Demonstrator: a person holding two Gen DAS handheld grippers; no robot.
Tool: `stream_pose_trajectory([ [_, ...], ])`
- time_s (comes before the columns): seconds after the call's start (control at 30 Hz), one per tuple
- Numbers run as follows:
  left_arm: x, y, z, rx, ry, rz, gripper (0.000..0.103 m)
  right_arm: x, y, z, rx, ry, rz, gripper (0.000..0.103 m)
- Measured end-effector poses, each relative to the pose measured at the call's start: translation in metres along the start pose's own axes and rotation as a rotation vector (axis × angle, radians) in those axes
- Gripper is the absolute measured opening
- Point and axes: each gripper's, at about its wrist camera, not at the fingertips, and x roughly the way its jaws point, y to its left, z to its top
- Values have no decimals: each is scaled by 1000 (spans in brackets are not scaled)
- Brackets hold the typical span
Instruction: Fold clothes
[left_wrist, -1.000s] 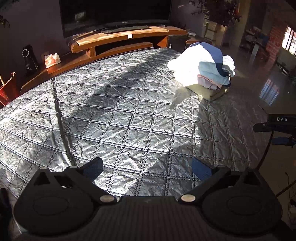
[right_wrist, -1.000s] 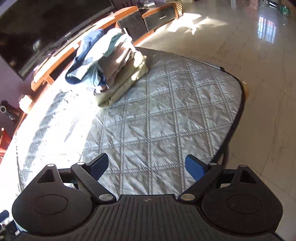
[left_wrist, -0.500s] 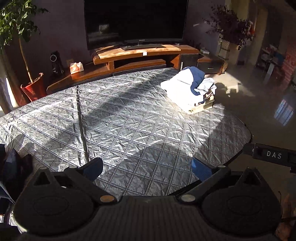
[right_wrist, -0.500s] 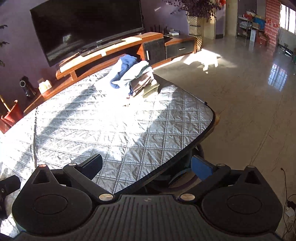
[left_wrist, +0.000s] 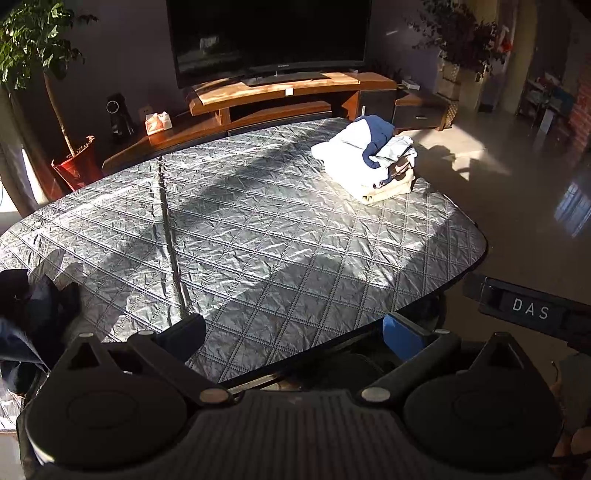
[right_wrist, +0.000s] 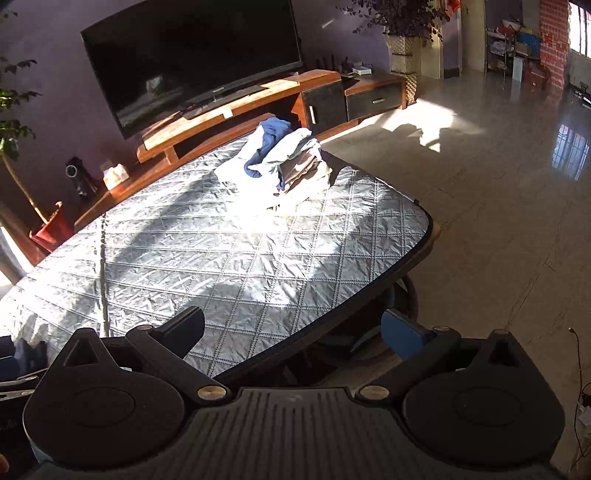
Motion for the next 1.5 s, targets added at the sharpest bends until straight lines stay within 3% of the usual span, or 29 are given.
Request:
stream_pose_trajectory([
  [0.33, -14, -7, -4, -2, 4, -3, 102, -20, 1, 1, -18, -48, 3, 103],
  [1.5, -27, -26, -8, 28, 14, -7, 102, -36, 9, -2, -47, -56, 33, 103],
])
